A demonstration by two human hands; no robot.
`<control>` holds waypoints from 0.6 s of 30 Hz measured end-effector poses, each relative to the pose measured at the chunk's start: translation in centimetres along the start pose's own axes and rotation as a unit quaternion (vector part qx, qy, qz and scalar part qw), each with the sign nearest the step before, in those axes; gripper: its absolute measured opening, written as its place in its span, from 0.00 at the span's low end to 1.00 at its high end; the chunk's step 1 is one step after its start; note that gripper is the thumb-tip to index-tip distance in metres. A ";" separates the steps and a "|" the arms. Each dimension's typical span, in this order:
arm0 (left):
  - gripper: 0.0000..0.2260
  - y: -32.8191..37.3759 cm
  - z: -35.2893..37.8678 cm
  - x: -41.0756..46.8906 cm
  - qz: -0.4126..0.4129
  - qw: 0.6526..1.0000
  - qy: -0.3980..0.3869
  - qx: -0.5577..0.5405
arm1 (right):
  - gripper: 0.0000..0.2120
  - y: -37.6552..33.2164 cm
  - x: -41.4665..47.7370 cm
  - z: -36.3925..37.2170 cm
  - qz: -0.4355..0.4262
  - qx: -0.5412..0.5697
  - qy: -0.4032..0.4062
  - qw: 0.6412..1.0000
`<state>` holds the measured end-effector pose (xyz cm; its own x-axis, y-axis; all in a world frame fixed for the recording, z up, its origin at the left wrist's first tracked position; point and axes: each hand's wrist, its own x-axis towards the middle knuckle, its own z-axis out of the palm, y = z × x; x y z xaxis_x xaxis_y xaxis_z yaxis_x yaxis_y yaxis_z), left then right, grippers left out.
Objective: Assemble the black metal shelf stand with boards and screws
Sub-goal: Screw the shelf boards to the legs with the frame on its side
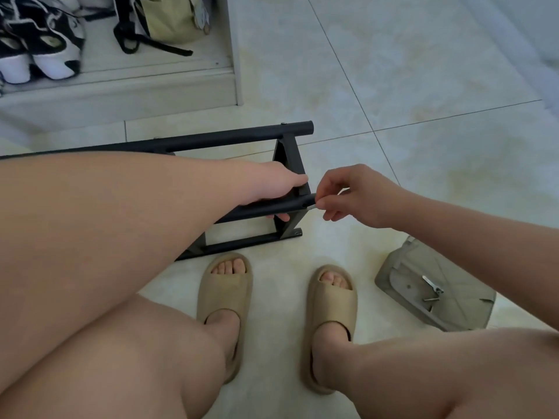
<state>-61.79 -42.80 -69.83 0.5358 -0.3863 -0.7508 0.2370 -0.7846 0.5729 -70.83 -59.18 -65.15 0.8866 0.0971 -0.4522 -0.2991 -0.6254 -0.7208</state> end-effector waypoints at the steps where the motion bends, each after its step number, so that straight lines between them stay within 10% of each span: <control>1: 0.21 -0.1 0.1 0.2 0.000 0.999 -0.010 -0.032 | 0.06 0.2 0.2 0.1 0.002 0.003 -0.003 1.000; 18: 0.18 -0.6 0.3 0.6 0.050 0.998 -0.011 -0.021 | 0.06 0.1 -0.2 0.9 -0.010 -0.021 0.024 0.999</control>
<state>-61.81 -42.67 -70.74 0.5413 -0.4718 -0.6960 0.2167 -0.7215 0.6576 -71.36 -58.56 -65.63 0.9086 0.0729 -0.4113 -0.2671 -0.6556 -0.7063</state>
